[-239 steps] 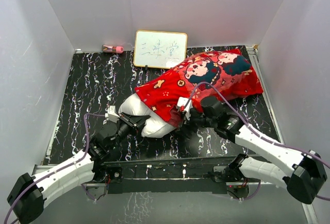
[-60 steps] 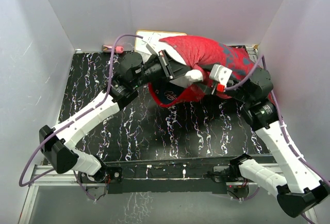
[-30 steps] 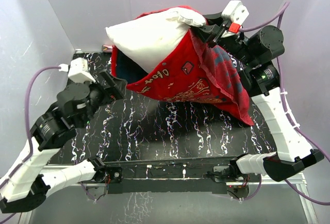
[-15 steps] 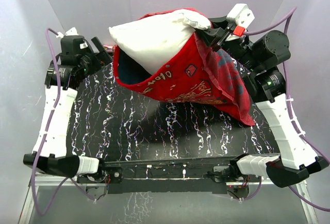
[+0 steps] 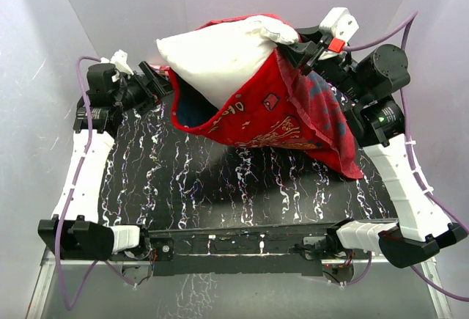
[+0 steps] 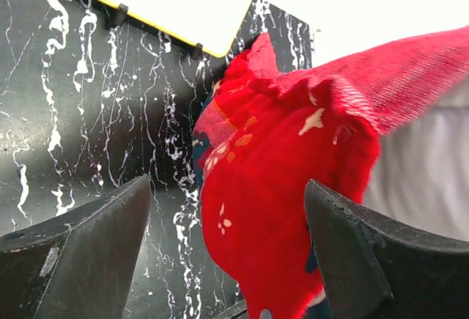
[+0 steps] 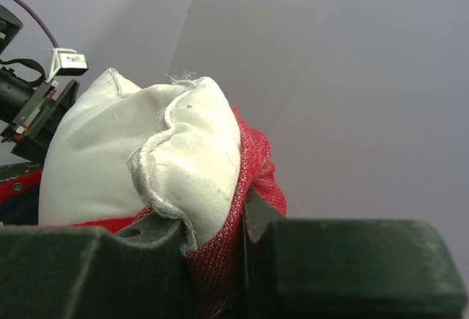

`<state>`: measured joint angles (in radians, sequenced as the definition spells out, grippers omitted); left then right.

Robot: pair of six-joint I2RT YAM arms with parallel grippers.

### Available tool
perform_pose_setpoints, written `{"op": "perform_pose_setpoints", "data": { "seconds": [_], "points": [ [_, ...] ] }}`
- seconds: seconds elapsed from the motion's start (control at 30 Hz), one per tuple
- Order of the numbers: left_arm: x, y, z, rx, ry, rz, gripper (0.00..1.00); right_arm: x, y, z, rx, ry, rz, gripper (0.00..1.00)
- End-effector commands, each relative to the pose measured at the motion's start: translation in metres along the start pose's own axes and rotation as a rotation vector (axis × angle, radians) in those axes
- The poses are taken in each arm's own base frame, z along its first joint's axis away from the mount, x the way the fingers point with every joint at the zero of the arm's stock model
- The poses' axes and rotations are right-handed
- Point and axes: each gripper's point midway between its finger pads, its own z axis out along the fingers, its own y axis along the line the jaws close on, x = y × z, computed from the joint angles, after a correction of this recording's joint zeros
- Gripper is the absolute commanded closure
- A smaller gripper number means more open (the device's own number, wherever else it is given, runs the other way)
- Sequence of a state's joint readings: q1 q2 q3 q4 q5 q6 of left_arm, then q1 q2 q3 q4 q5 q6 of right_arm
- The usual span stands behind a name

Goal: Put the pillow into the pillowcase

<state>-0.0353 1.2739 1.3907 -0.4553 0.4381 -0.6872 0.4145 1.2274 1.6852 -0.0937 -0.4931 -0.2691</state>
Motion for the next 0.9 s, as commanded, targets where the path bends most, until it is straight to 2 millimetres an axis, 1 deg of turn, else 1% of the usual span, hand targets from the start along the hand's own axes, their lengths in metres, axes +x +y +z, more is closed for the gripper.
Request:
{"op": "perform_pose_setpoints", "data": {
  "seconds": [0.0,0.1,0.13,0.17,0.23,0.33,0.43,0.5,0.6,0.67,0.7,0.73,0.77,0.83,0.87],
  "points": [
    [-0.014,-0.034,-0.050,0.064,-0.124,0.052,0.17,-0.052,-0.021,-0.009,0.097,-0.144,-0.113,0.92],
    [-0.012,-0.032,-0.071,0.023,-0.172,0.058,0.20,-0.051,-0.021,-0.009,0.097,-0.143,-0.111,0.92],
    [-0.011,-0.034,-0.077,0.029,-0.183,0.057,0.21,-0.051,-0.021,-0.009,0.096,-0.144,-0.114,0.92],
    [-0.009,-0.038,-0.080,0.050,-0.185,0.055,0.21,-0.050,-0.021,-0.008,0.094,-0.142,-0.113,0.92],
    [-0.004,-0.048,-0.080,0.114,-0.165,0.046,0.23,-0.048,-0.019,-0.008,0.086,-0.141,-0.110,0.92],
    [0.001,-0.052,-0.067,0.164,-0.107,0.033,0.25,-0.046,-0.018,-0.006,0.079,-0.140,-0.105,0.92],
    [0.005,-0.041,-0.048,0.155,-0.060,0.013,0.25,-0.046,-0.018,-0.006,0.081,-0.140,-0.103,0.92],
    [0.007,-0.032,-0.034,0.132,-0.030,0.008,0.27,-0.046,-0.018,-0.006,0.081,-0.142,-0.099,0.92],
    [0.008,-0.023,-0.017,0.114,0.017,0.012,0.31,-0.044,-0.017,-0.006,0.080,-0.139,-0.091,0.92],
    [0.004,-0.025,-0.008,0.137,0.029,0.024,0.32,-0.042,-0.018,-0.006,0.080,-0.135,-0.089,0.92],
    [0.002,-0.031,-0.005,0.171,0.032,0.026,0.35,-0.042,-0.018,-0.006,0.081,-0.135,-0.088,0.92],
    [-0.001,-0.037,-0.003,0.207,0.033,0.024,0.42,-0.041,-0.017,-0.005,0.079,-0.134,-0.086,0.92],
    [-0.004,-0.046,-0.002,0.253,0.031,0.026,0.54,-0.040,-0.017,-0.005,0.078,-0.132,-0.084,0.92],
    [-0.010,-0.064,-0.003,0.344,0.030,0.023,0.86,-0.036,-0.017,-0.003,0.077,-0.126,-0.082,0.92],
    [-0.014,-0.077,-0.008,0.405,0.028,0.031,1.00,-0.035,-0.017,-0.002,0.076,-0.124,-0.080,0.92]
  ]
}}
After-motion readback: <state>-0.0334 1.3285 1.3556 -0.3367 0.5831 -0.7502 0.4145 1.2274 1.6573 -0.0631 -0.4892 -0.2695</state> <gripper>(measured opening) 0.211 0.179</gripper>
